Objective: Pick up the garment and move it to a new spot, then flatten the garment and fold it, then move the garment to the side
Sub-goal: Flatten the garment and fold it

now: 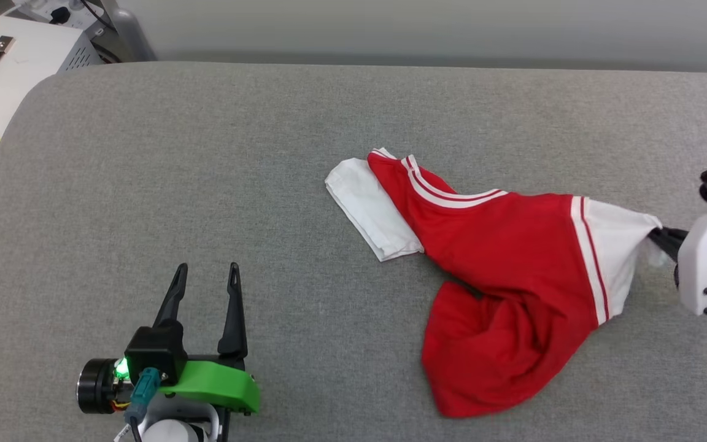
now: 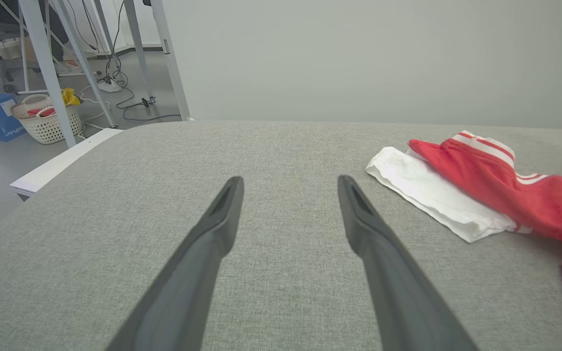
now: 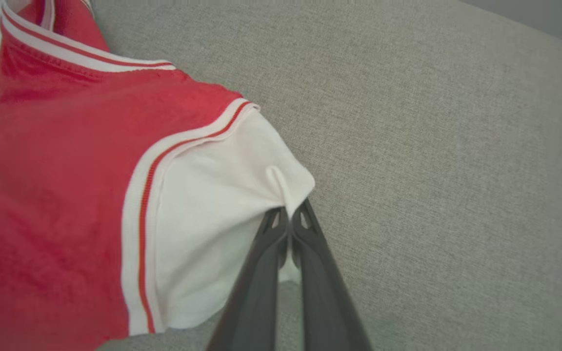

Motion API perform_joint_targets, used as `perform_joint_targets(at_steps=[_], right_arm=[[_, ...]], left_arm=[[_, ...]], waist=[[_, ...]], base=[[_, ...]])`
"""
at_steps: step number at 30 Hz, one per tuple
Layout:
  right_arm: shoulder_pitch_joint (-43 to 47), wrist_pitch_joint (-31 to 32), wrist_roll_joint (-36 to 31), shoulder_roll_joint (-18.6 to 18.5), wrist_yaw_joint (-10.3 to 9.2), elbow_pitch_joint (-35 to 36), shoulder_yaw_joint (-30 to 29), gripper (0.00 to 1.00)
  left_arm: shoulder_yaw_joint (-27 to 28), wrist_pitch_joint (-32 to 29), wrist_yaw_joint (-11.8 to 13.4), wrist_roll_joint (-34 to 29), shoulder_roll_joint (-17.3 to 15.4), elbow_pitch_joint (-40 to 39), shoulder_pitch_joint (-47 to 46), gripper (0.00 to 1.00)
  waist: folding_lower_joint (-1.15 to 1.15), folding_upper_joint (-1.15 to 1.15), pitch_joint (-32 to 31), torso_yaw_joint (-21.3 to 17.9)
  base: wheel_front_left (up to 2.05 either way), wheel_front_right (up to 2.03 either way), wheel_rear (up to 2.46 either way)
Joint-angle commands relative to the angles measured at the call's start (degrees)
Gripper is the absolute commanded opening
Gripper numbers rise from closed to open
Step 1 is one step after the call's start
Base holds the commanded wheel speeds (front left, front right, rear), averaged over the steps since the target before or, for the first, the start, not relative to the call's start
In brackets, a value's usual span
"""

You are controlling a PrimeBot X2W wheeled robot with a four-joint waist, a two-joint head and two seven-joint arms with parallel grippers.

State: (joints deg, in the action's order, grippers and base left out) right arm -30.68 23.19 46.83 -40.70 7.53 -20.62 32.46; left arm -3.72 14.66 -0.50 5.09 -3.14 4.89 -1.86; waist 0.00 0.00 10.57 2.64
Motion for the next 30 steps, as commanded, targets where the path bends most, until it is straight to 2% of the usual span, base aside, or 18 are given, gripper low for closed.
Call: perform_joint_targets(at_steps=[1,8,15,20,21,22,23,30], right_arm=[[-1.26,0.67,0.46,-0.6,-0.04,-0.39,-0.59,0.0],[-5.04,2.58,-3.05,-2.53,-0.04,-8.16,-3.42,0.0],[-5.56,3.13,-4.93,1.74,-0.04,-21.89,-5.27,0.0],[-4.97,0.69,-4.66,4.51,-0.04,-26.82,-5.69,0.0],[-5.04,-0.9,-4.82,4.64,-0.04,-27.03,-5.72,0.16],[-5.11,-2.37,-4.97,4.62,-0.04,-27.12,-5.8,0.44],[-5.2,-4.45,-5.32,4.42,-0.04,-27.22,-5.95,1.0],[-4.01,-17.87,-8.13,3.57,-0.04,-24.15,-7.52,1.0]], left_arm=[[-0.08,0.34,0.26,0.07,0.26,-0.23,-0.94,1.0],[-0.21,0.34,0.04,-0.02,0.26,-0.08,-2.18,1.0],[-0.87,0.34,0.12,0.32,0.26,0.14,-3.21,1.0],[-1.23,0.34,0.29,0.48,0.26,0.81,-3.47,1.0],[-1.16,0.34,0.34,0.46,0.26,0.97,-3.36,1.0],[-1.07,0.34,0.38,0.43,0.26,1.09,-3.25,1.0],[-0.95,0.34,0.4,0.36,0.26,1.22,-3.07,1.0],[0.63,0.34,0.11,-0.56,0.26,1.39,-1.09,1.0]], waist=[[0.0,0.0,0.87,0.37],[0.0,0.0,3.18,1.85],[0.0,0.0,4.8,3.06],[0.0,0.0,4.29,3.41],[0.0,0.0,3.93,3.33],[0.0,0.0,3.57,3.24],[0.0,0.0,3.02,3.15],[0.0,0.0,-0.92,1.69]], base=[[0.0,0.0,0.0],[0.0,0.0,0.0],[0.0,0.0,0.0],[0.0,0.0,0.0],[0.0,0.0,0.0],[0.0,0.0,0.0],[0.0,0.0,0.0],[0.0,0.0,0.0]])
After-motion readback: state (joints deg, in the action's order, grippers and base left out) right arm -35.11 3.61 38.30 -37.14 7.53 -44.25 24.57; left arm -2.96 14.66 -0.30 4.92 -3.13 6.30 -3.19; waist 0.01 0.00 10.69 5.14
